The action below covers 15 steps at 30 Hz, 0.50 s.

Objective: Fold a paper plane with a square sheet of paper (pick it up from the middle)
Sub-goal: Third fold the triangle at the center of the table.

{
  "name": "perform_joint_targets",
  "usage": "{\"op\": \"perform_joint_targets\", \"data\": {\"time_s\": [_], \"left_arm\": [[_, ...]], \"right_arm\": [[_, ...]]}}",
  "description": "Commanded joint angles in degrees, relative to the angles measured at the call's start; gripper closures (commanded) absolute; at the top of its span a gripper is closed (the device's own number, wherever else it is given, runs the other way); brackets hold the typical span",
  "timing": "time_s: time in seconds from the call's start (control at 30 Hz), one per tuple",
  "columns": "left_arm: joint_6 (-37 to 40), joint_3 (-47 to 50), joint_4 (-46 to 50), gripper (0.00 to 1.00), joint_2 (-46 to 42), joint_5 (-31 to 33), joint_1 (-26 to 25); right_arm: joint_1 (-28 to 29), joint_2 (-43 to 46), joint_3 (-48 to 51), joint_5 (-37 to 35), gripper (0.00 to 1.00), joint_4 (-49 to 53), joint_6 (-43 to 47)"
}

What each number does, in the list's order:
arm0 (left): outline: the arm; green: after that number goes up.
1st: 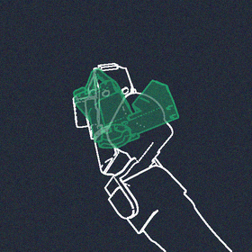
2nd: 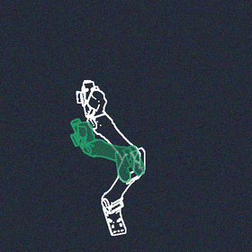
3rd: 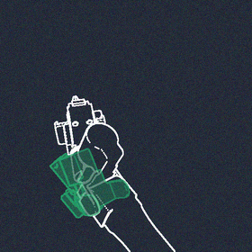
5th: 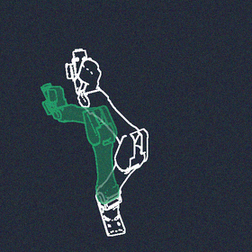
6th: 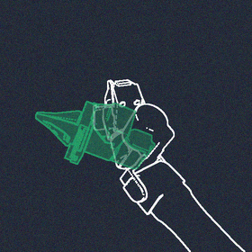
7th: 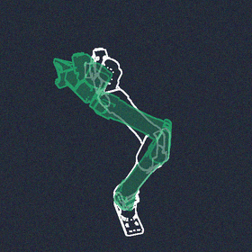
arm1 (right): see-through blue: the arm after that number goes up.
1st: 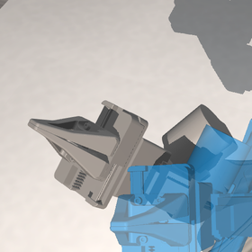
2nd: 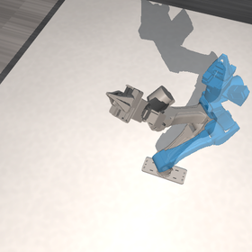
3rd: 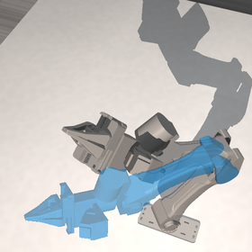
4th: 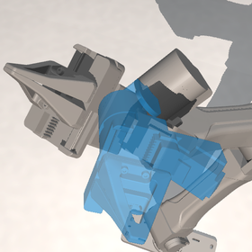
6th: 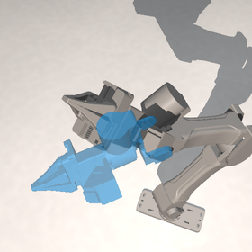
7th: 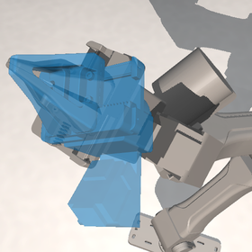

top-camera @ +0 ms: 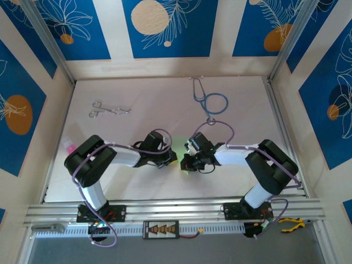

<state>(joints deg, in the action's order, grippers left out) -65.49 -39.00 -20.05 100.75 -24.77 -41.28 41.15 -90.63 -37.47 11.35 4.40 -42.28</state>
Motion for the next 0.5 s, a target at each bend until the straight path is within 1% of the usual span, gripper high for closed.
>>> {"op": "perform_joint_targets", "data": {"time_s": [0.0,0.47], "left_arm": [[1.28,-0.55,3.92,1.0,1.58,2.45,-0.02],[1.33,-0.37,5.29,1.0,1.34,3.4,0.11]], "right_arm": [[0.25,1.57,2.04,0.15,1.0,2.31,0.27],[0.27,7.86,9.12,-0.28,0.99,2.92,1.07]]}}
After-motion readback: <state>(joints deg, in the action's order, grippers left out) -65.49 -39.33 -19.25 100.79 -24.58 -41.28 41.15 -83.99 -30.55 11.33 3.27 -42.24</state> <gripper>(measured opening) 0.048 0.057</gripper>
